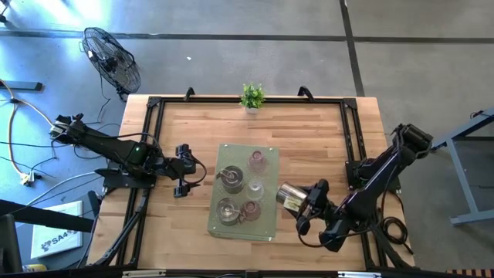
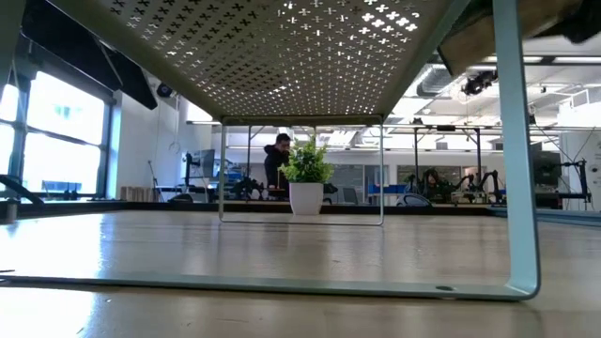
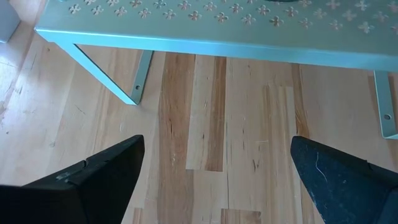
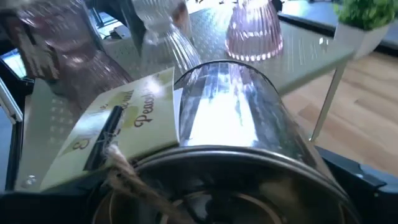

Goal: Pick & Place candle stick holders
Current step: Put the green scented candle on the shelf aligned with the purple candle holder

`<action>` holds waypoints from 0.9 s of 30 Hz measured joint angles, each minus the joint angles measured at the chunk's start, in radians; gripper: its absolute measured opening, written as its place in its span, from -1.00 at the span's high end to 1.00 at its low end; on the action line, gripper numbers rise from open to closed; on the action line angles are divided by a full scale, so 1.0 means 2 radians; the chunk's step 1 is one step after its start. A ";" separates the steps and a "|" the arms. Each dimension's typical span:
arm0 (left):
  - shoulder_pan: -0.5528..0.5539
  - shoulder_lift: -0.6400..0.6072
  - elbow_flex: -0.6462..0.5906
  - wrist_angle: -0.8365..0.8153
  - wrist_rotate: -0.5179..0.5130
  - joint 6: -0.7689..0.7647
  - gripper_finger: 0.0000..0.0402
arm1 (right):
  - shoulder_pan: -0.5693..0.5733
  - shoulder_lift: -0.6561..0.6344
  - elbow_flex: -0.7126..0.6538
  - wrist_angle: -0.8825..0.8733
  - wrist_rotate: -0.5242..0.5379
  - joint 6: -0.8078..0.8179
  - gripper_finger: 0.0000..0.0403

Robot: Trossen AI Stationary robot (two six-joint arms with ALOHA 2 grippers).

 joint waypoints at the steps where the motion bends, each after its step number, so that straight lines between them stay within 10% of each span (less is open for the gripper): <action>1: 0.000 0.000 0.000 0.000 0.000 0.000 -0.97 | 0.000 0.000 0.008 -0.008 0.001 -0.006 -0.78; 27: 0.000 0.000 0.000 -0.002 0.000 0.004 -0.97 | 0.000 0.000 0.146 -0.001 0.052 -0.269 -0.78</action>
